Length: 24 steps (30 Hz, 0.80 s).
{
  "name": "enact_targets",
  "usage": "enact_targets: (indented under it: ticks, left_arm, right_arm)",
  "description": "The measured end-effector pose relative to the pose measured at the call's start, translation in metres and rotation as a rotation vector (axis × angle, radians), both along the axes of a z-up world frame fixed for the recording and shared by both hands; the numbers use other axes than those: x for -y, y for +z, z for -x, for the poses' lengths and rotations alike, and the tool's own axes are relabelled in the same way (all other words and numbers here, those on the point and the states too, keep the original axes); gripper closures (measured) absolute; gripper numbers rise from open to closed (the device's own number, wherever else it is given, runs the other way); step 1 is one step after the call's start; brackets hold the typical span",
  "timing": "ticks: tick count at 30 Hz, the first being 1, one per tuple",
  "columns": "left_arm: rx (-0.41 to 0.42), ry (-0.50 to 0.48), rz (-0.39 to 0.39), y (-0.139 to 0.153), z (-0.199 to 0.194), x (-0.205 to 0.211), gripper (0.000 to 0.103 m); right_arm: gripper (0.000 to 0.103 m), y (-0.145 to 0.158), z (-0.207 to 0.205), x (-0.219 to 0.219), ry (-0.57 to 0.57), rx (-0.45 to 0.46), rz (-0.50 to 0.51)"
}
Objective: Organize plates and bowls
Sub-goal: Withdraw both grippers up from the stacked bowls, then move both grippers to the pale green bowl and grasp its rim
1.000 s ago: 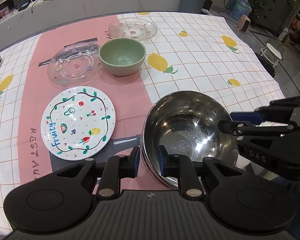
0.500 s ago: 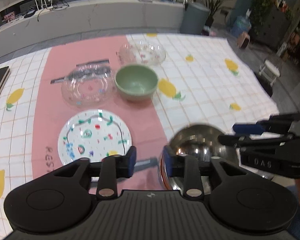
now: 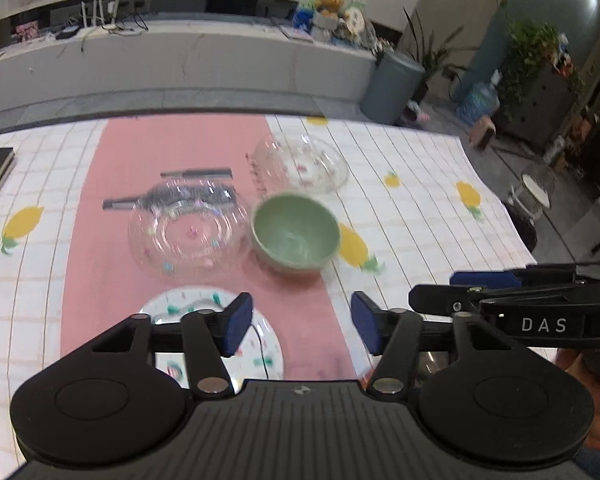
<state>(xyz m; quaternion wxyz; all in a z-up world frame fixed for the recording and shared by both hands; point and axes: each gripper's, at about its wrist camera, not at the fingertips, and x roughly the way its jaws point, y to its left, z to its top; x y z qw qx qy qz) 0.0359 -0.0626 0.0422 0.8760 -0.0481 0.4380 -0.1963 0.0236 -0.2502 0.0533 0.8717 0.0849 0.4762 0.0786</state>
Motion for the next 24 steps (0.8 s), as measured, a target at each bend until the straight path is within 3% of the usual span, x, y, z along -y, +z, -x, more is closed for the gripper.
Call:
enact_targets:
  ticks: [5, 11, 24]
  left_arm:
    - [0.009, 0.070, -0.063, -0.010, -0.030, 0.001, 0.033]
    - [-0.055, 0.031, -0.019, -0.026, -0.062, 0.003, 0.037]
    - [-0.162, 0.012, 0.004, -0.059, -0.100, 0.022, 0.064]
  right_arm:
    - [0.040, -0.006, -0.028, 0.003, -0.043, -0.016, -0.028]
    - [0.039, -0.025, -0.066, 0.006, -0.090, -0.047, -0.066]
    - [0.039, -0.082, -0.117, 0.035, -0.161, -0.171, -0.160]
